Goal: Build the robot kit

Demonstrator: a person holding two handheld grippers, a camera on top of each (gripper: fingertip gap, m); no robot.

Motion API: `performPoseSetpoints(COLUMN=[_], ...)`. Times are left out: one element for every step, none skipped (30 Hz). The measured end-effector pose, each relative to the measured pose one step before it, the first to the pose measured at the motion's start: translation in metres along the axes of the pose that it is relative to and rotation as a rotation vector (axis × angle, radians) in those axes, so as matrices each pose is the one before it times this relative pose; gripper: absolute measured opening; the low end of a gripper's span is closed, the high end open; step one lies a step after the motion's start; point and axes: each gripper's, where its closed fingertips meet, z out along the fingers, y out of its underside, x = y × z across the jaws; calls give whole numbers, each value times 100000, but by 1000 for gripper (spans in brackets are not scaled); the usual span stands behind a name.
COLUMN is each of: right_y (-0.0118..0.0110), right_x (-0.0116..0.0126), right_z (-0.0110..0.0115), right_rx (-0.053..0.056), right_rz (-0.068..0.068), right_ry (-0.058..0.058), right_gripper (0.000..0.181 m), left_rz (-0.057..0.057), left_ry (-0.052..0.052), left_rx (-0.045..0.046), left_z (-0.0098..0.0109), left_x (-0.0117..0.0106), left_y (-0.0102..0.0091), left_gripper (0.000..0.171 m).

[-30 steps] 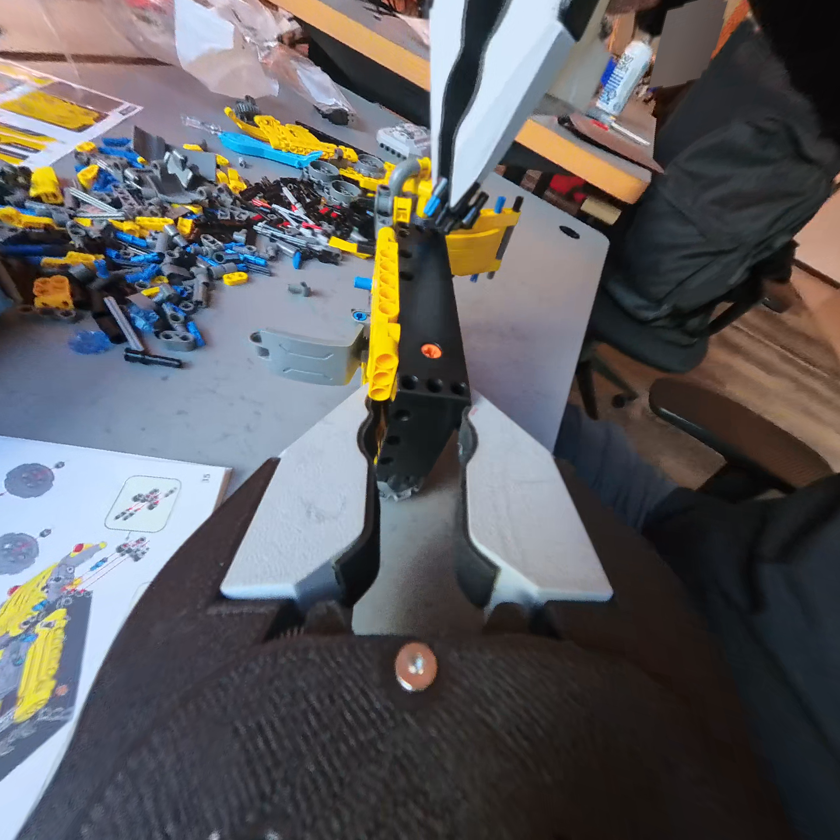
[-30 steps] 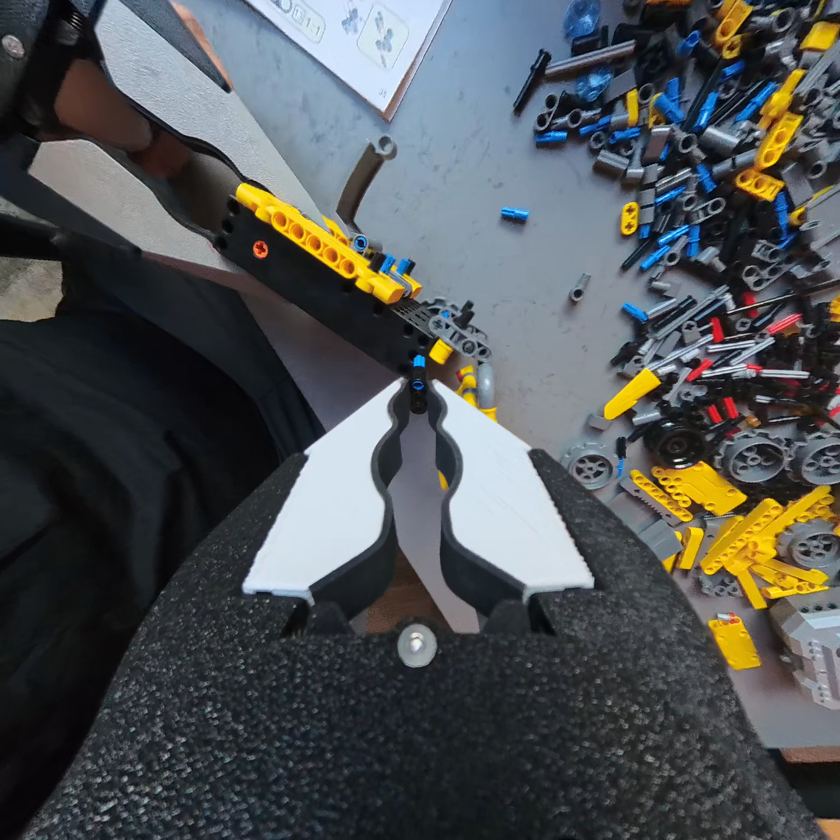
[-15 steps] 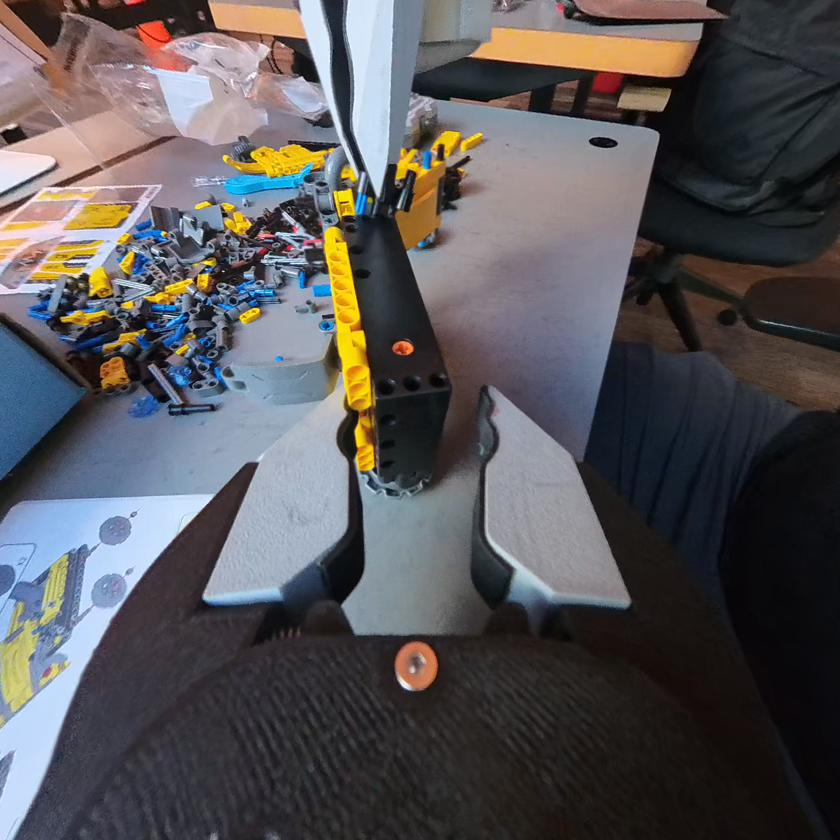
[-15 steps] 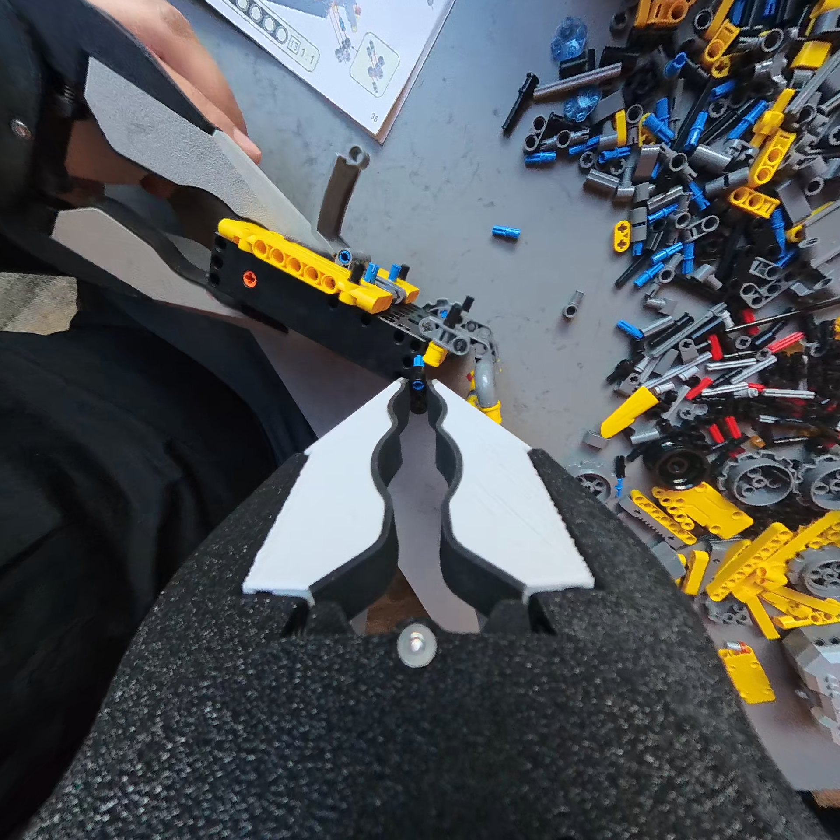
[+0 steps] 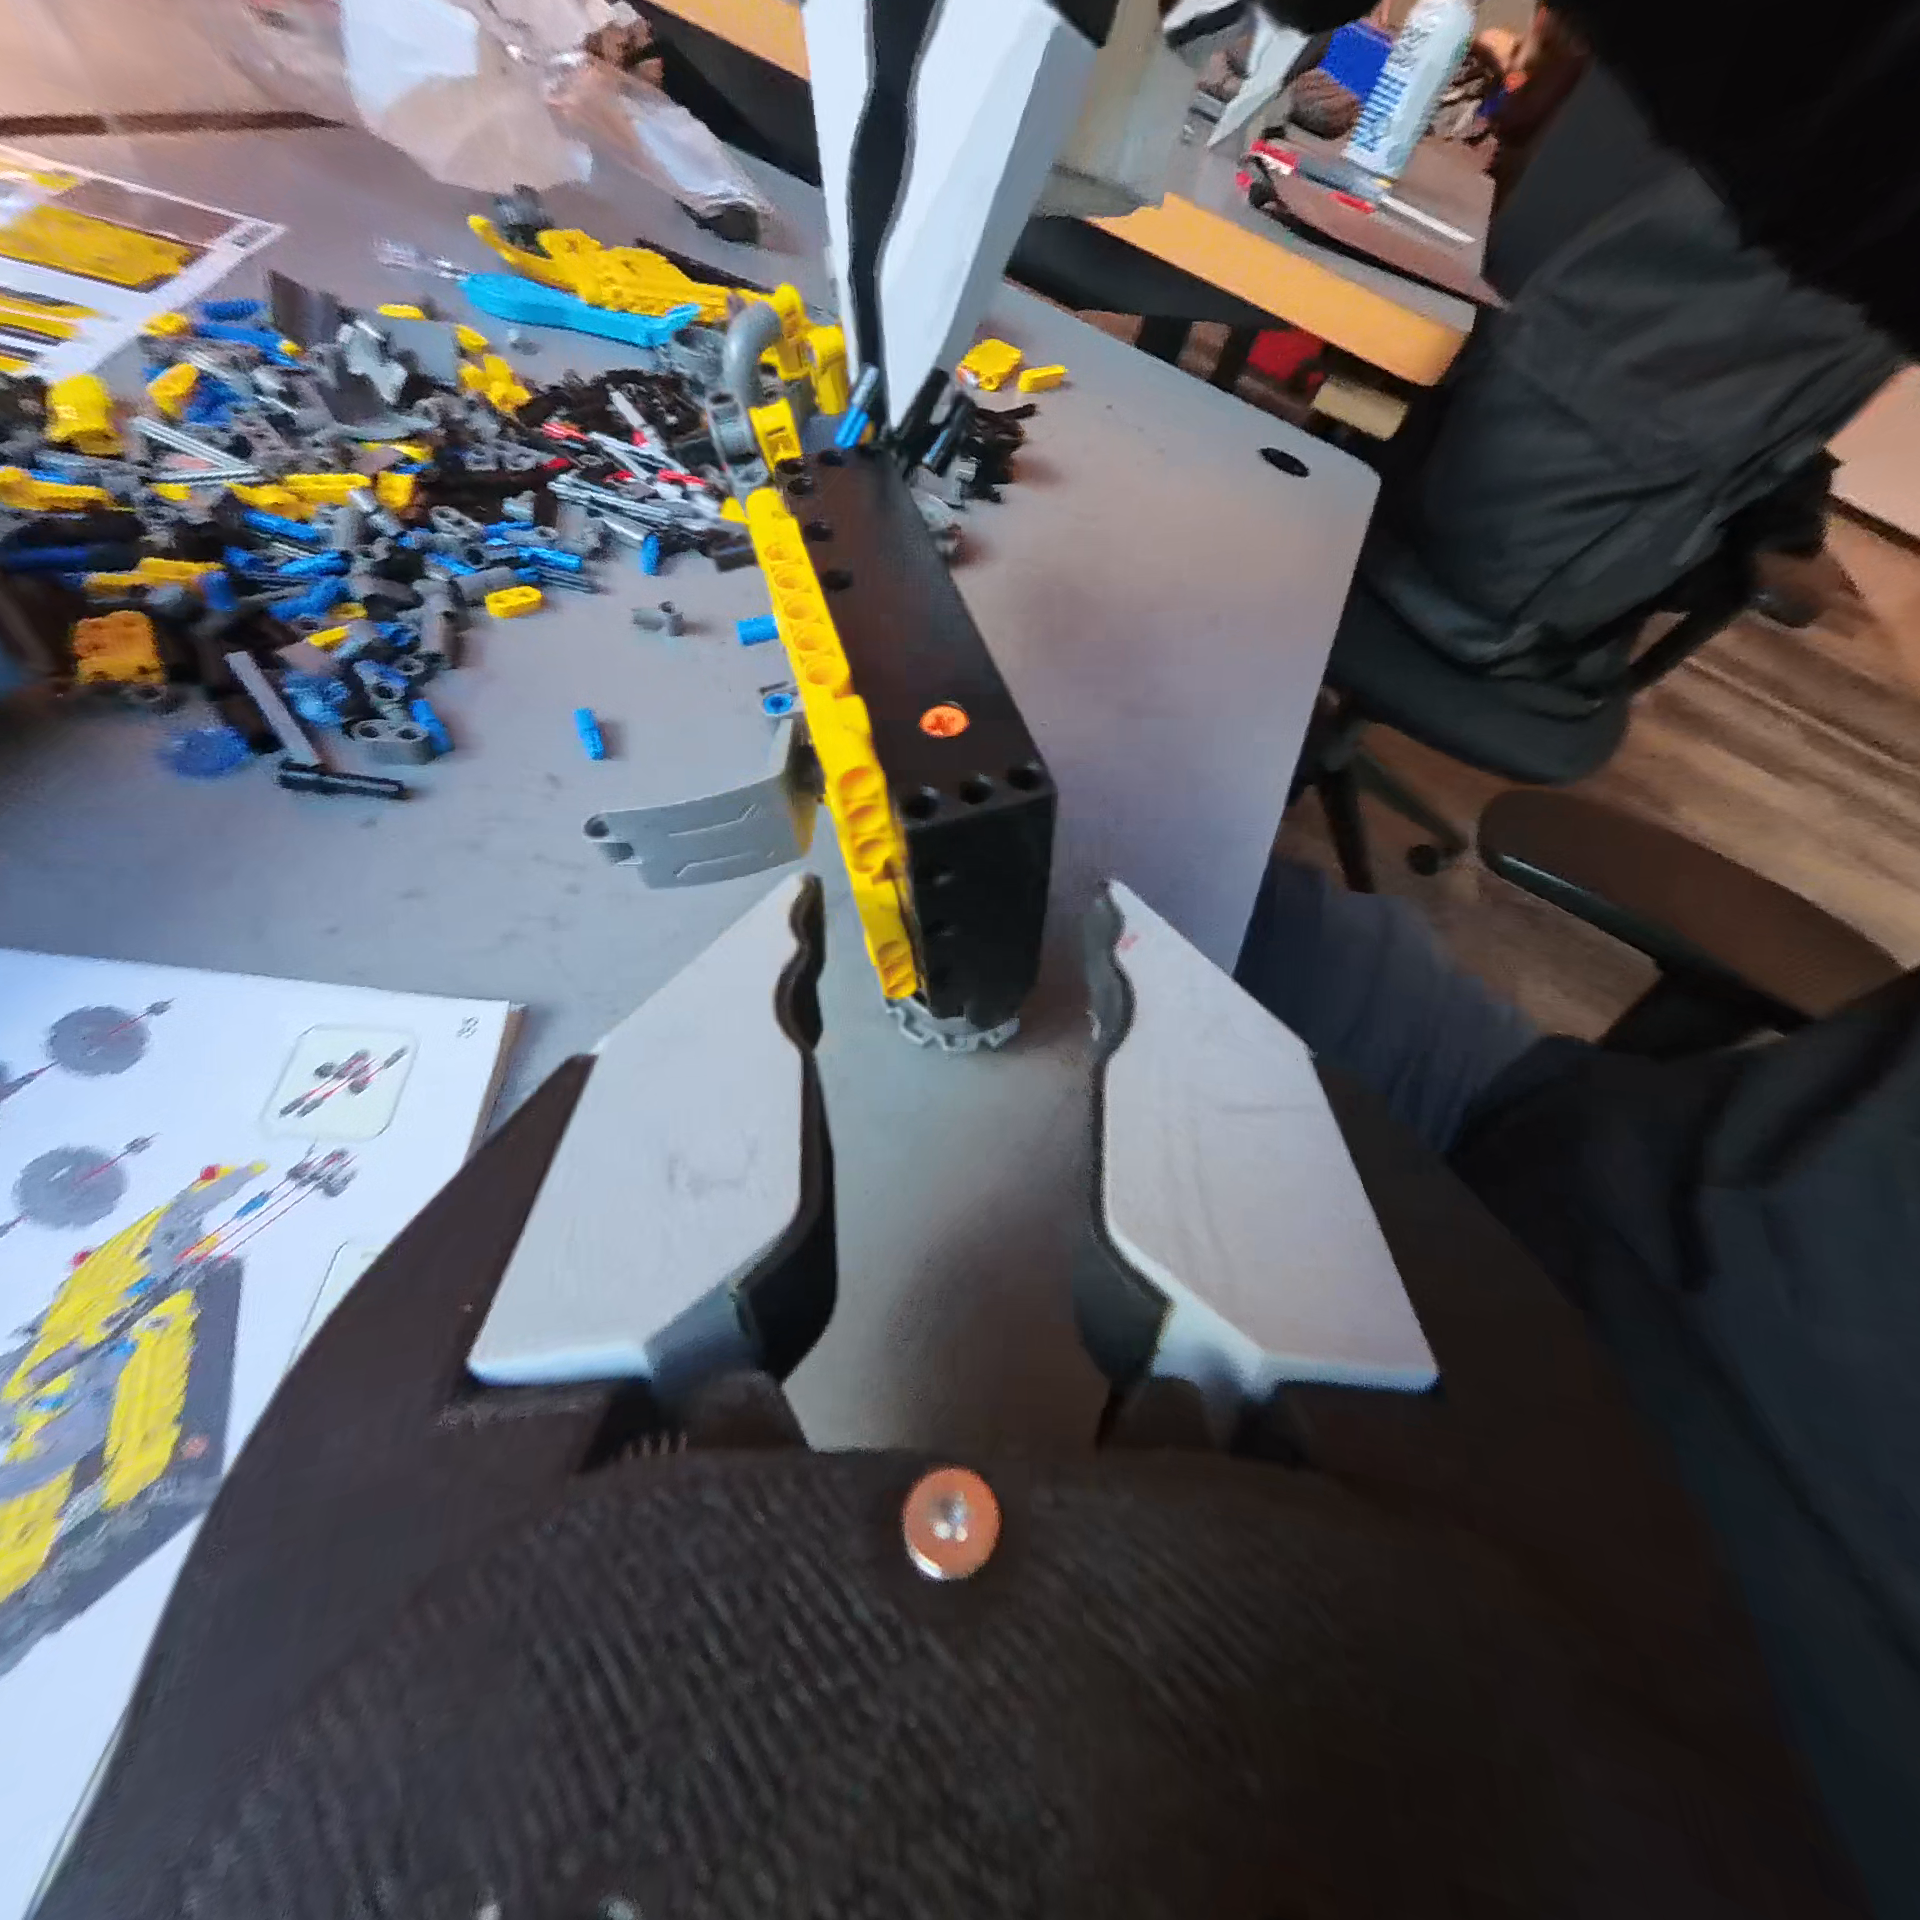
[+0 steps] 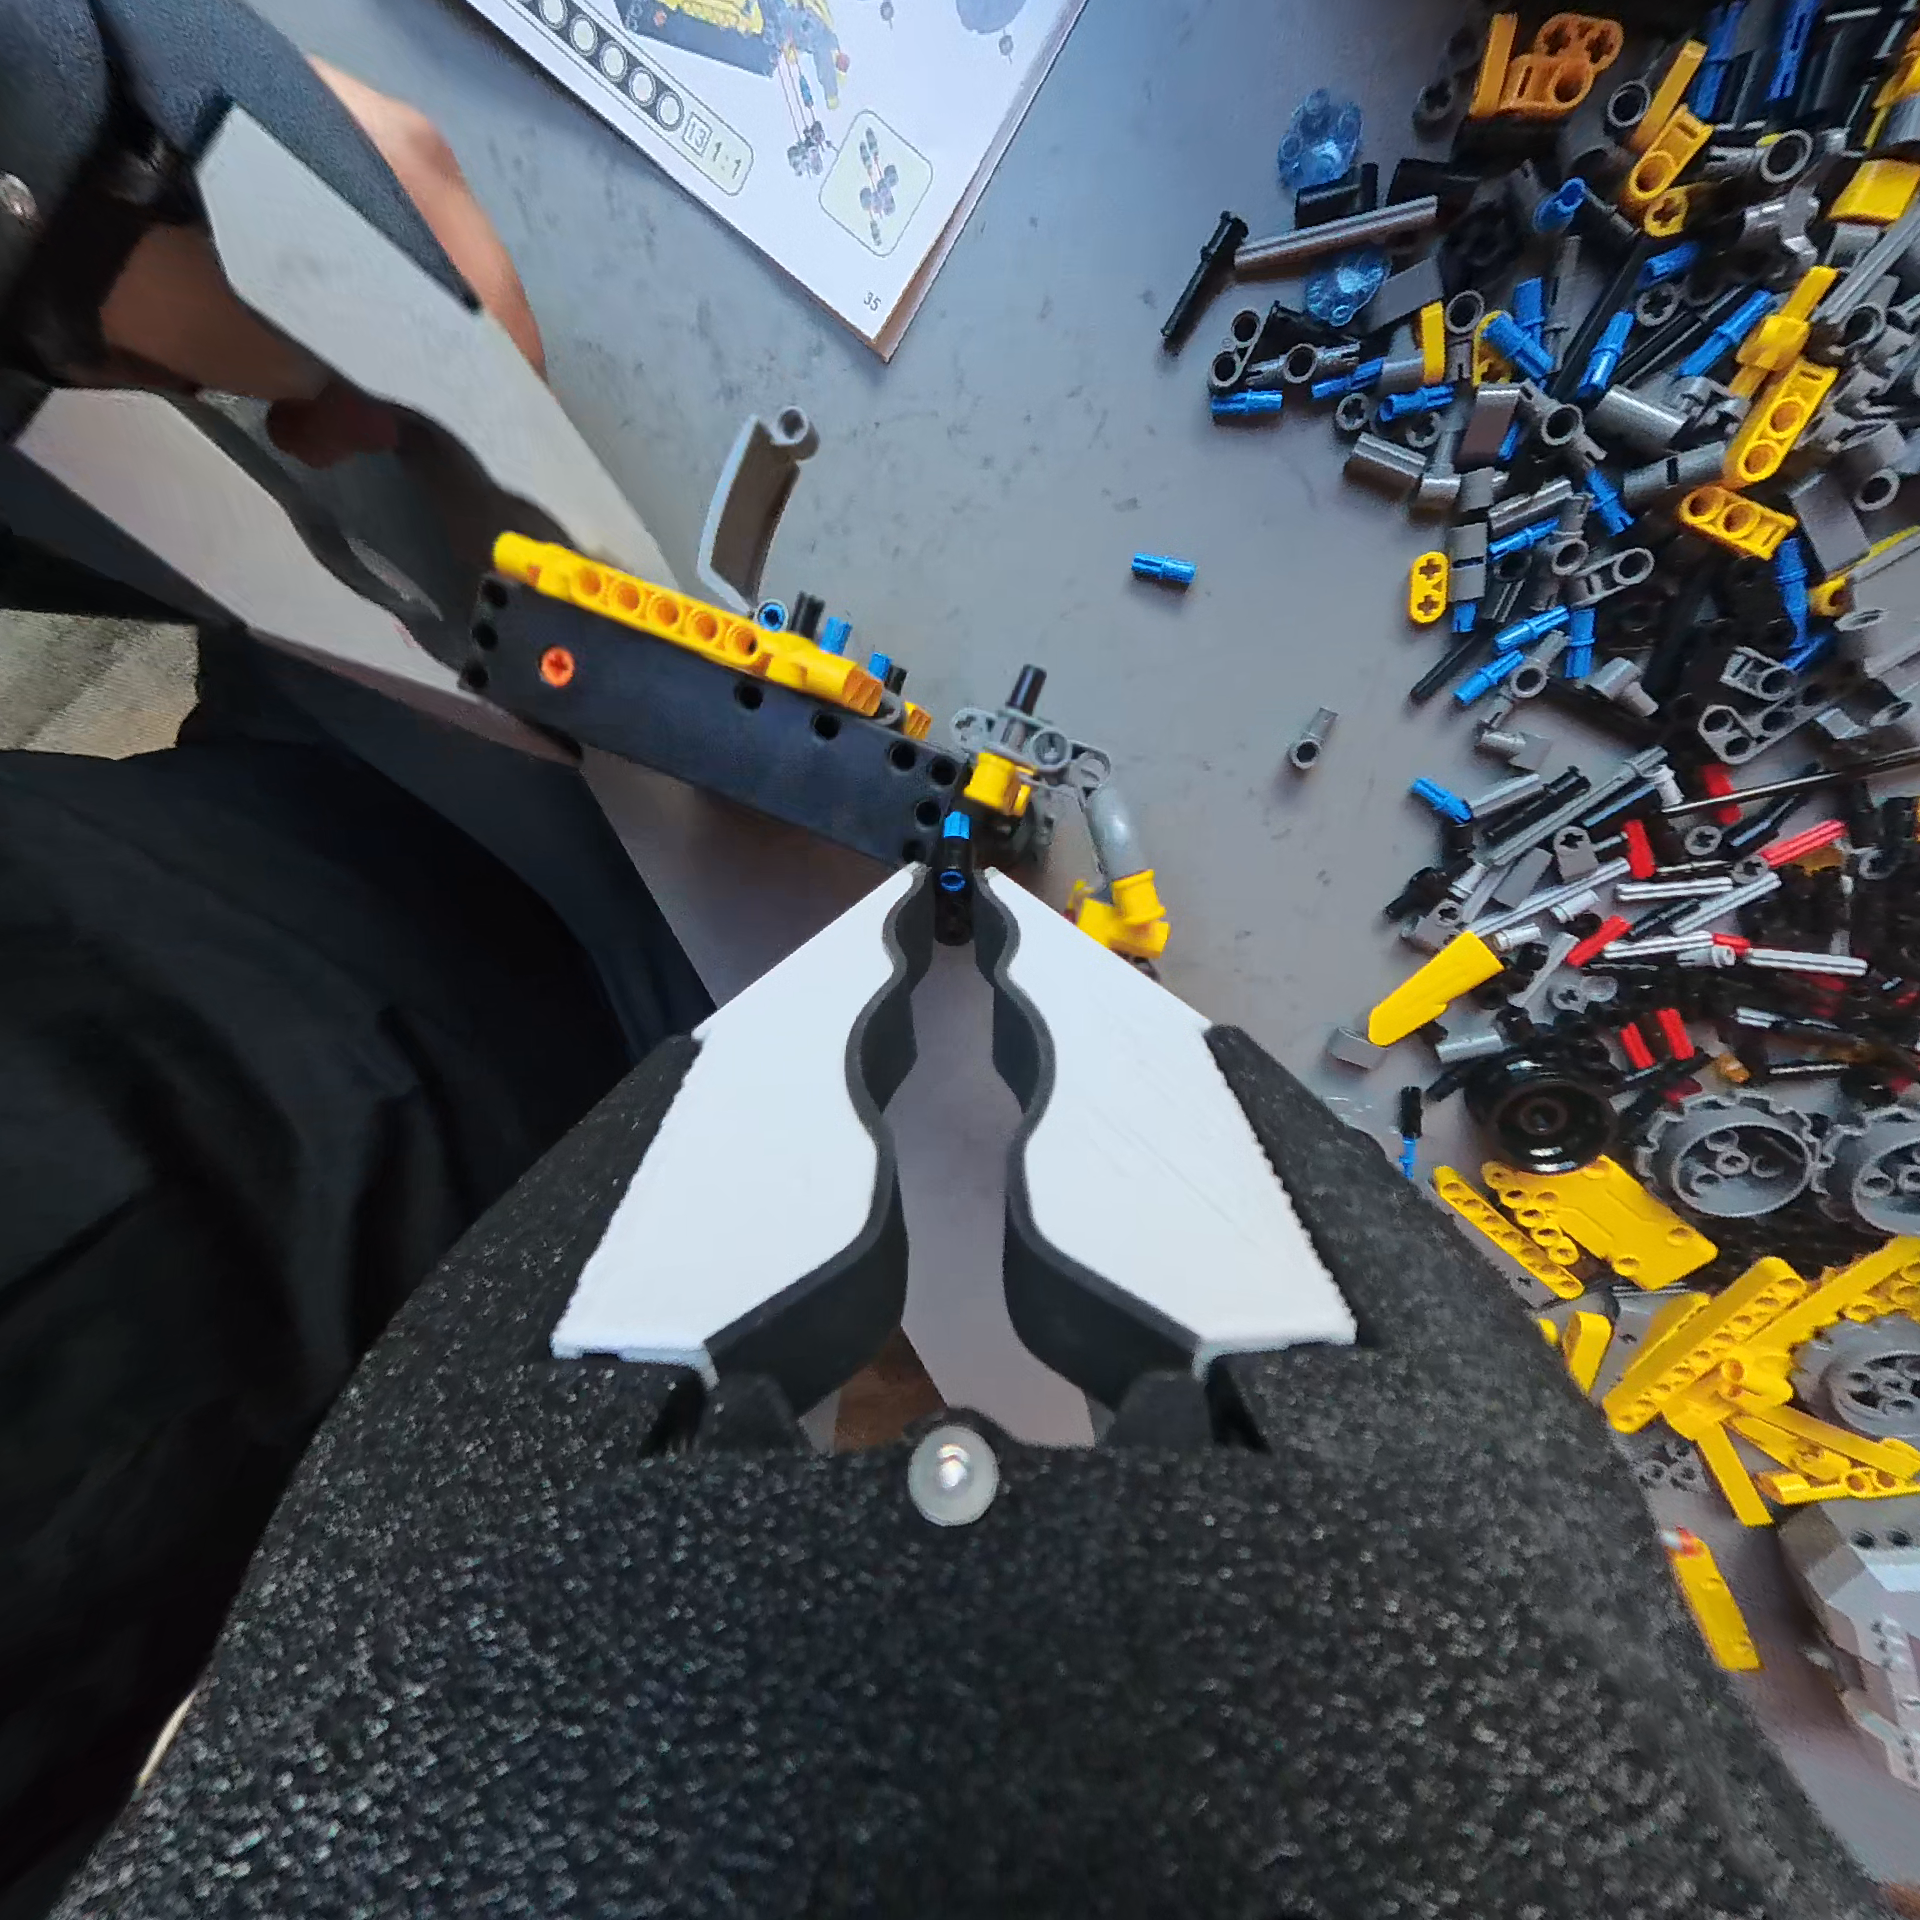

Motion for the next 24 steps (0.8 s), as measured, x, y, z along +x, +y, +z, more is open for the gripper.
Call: performPoseSetpoints(right_y=[-4, -12, -21, -5, 0, -14, -29, -30, 1, 87, 226, 228, 252, 368, 417, 539, 552, 455, 327, 240, 152, 89, 74, 79], right_x=[61, 30, -38, -122, -110, -50, -110, -211, -231, -197, -78, -78, -236, -171, 30, 165, 145, 70, -1, -4, 81, 190, 300, 358], right_z=[43, 38, 38, 62, 120, 180, 285, 401, 520, 574, 514, 289, 95, 5, -33, -19, -29, -70, -157, -238, -321, -373, -392, -351], right_rx=[261, 367, 420, 269, 200, 225, 445, 780, 865, 752, 418, 958, 1555, 1486, 1539, 1014, 954, 1560, 2145, 2527, 2868, 3058, 3068, 2976], right_rz=[-352, -264, -322, -278, -237, -250, -113, 77, 128, 50, 103, 168, 489, 1052, 1340, 1445, 1367, 1289, 1184, 939, 836, 1128, 1537, 1699], right_ry=[268, 78, -262, -770, -713, -233, -669, -1341, -1369, -1130, -341, -361, -1624, -1806, -1130, -743, -866, -1024, -1096, -832, -381, -118, -21, -111], right_gripper=[7, 7, 7, 7, 7, 7, 7, 7, 7, 7, 7, 7, 7, 7, 7, 7, 7, 7, 7, 7, 7, 7, 7, 7], left_rz=[731, 1128, 1900, 3102, 2285, 2178, 2306, -181, 956, -369, -1285, -738, 740, 719, 417, 440, 634, -198, -967, -17, 1034, 1054, -1285, -3688], left_ry=[-988, -85, -1405, -3058, -3231, -1189, -2705, -7679, -3477, 1765, 3742, 2370, -331, -1828, -1400, -2745, -1980, -1036, 534, 1764, -40, -1567, -1257, 1694], left_rx=[1037, 846, -703, -2361, -2851, -1944, 488, 2712, 2150, -1982, -3115, -1366, -149, -753, -1091, -389, 524, 398, -327, -610, -44, -183, -1251, -1649], left_z=[-347, -224, -67, 127, 308, 432, 416, 361, 333, 301, 121, -118, -249, -319, -355, -329, -245, -85, 103, 211, 312, 383, 458, 491], left_x=[90, 236, -3, -374, -525, -363, -699, -1488, -898, -89, 338, 268, -82, -357, -444, -724, -660, -511, -259, -73, -337, -585, -557, -125], left_y=[-45, -52, 144, 377, 344, 35, -359, -691, -601, 8, 321, 331, 375, 386, 240, 51, -171, -235, -302, -366, -457, -390, -227, -212], left_gripper=[48, 48, 48, 49, 45, 30, 9, 0, 0, 0, 0, 7, 8, 15, 23, 28, 31, 38, 47, 51, 56, 63, 69, 75])
